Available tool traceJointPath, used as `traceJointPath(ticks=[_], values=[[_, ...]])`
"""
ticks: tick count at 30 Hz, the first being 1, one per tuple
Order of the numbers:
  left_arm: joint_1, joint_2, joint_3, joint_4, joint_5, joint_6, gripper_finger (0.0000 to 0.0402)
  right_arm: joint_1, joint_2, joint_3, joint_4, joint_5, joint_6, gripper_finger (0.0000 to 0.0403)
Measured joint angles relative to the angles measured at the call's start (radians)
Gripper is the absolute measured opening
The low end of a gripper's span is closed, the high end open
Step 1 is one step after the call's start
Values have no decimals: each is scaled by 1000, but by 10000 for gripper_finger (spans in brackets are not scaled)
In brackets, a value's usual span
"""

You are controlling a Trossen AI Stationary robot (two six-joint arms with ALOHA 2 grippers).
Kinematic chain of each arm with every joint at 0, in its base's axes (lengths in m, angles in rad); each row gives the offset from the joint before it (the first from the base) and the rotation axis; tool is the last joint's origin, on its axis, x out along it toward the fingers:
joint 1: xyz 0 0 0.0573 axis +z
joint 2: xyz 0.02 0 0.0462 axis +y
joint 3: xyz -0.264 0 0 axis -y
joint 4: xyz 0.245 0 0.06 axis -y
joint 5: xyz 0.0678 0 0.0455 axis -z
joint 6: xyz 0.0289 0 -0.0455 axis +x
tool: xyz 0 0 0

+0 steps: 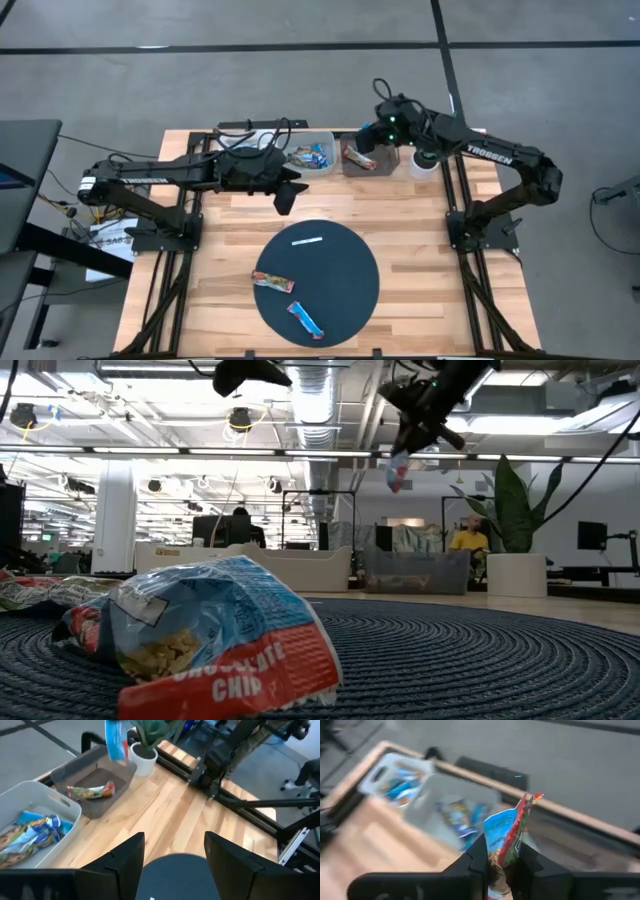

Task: Pick and place Granola Bars by type
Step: Put the red granola bar into the black bin

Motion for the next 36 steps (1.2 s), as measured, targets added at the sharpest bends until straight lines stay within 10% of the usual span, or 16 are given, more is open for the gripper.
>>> traceJointPath(ticks=[10,23,36], values=[[0,-10,0,-16,-1,0,199,-76,-1,0,-21,-20,-23,55],[0,-10,0,-92,99,20,199,-110,0,0,-19,-70,-7,199],[-91,-9,-14,-513,263,115,199,155,-2,0,21,-564,-196,208]])
